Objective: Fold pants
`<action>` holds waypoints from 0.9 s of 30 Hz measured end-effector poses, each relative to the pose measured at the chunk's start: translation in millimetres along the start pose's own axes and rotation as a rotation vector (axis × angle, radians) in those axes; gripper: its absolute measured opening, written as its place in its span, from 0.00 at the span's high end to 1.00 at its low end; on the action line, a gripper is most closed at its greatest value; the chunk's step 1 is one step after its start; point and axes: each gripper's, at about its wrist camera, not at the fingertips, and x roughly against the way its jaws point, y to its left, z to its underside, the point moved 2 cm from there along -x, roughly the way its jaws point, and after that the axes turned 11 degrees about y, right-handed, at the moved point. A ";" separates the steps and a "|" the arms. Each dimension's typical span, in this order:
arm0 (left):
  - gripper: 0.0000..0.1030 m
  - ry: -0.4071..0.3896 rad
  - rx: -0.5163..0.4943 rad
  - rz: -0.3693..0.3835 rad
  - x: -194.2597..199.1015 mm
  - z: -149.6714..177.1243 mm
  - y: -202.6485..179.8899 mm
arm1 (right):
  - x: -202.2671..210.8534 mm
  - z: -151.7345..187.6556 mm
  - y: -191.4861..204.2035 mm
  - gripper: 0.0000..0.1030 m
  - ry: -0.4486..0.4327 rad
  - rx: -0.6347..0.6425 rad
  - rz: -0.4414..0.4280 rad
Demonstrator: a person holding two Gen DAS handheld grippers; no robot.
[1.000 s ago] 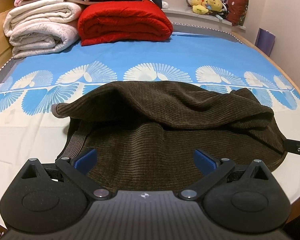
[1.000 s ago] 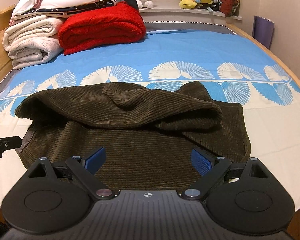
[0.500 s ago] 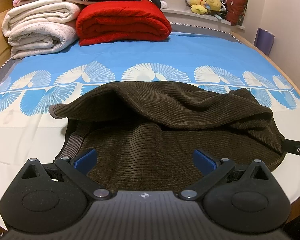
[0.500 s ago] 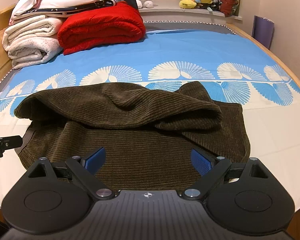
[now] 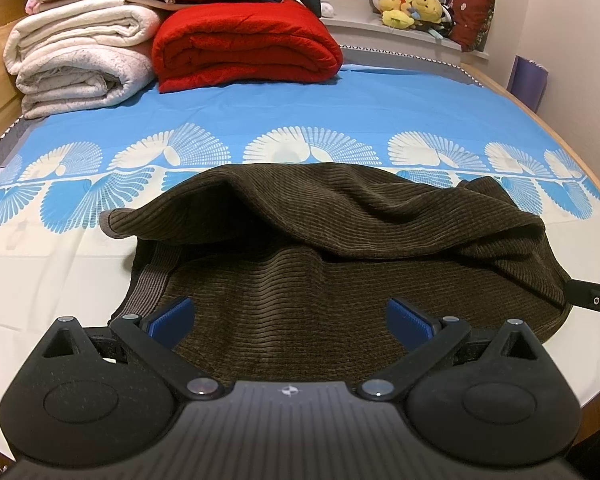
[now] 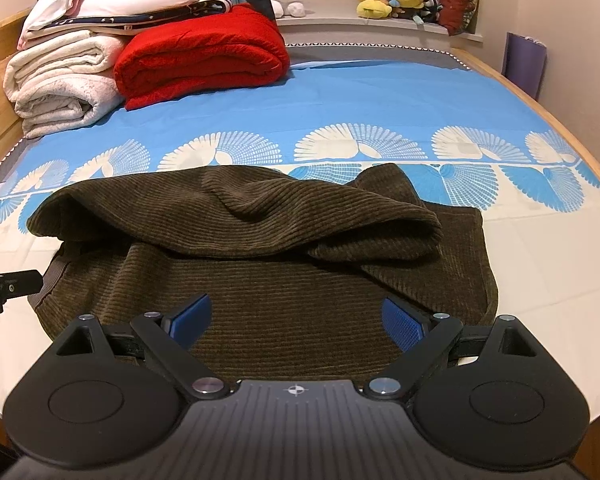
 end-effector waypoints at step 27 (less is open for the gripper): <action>0.00 -0.049 0.022 0.026 7.1 -1.5 4.8 | 6.5 -1.0 -4.1 0.18 -0.042 -0.042 0.017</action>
